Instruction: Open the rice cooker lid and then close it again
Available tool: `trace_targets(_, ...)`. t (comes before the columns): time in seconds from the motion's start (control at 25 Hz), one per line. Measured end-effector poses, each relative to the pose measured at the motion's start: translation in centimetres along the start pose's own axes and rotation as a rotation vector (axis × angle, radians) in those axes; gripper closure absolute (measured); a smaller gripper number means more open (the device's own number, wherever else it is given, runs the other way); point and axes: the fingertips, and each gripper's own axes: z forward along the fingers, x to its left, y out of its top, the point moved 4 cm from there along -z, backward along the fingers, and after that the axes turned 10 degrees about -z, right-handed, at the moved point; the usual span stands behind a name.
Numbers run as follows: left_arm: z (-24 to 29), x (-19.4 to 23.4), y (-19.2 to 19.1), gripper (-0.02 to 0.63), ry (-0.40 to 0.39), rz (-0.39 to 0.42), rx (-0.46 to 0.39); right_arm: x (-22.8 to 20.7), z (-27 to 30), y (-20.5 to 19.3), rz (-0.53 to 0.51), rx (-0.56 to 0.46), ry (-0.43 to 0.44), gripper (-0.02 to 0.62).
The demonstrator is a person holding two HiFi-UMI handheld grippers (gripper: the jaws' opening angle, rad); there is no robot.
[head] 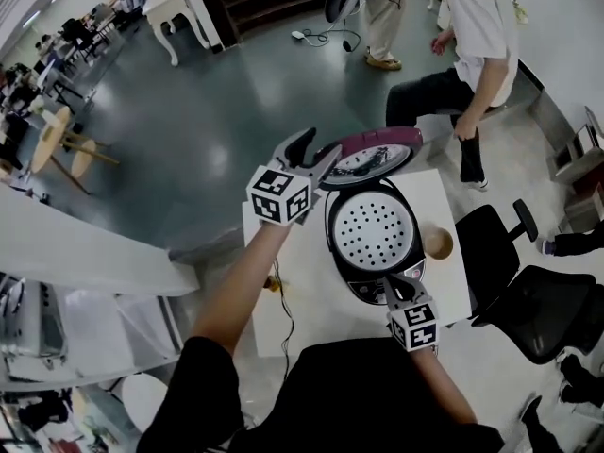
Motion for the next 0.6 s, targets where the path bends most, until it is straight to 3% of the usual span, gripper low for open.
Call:
trace_targets(0.24,-0.1,-1.5,-0.4,0.446,-0.062,0.033,0.015,0.6,-1.2,-1.0,0.014,0.005,-0.030,0.595)
trace_targets(0.6,-1.5,-3.8,-2.0,0.449,-0.171,-0.003,0.057,2.0,-3.1,-3.3,0.041,0.033,-0.062,0.594)
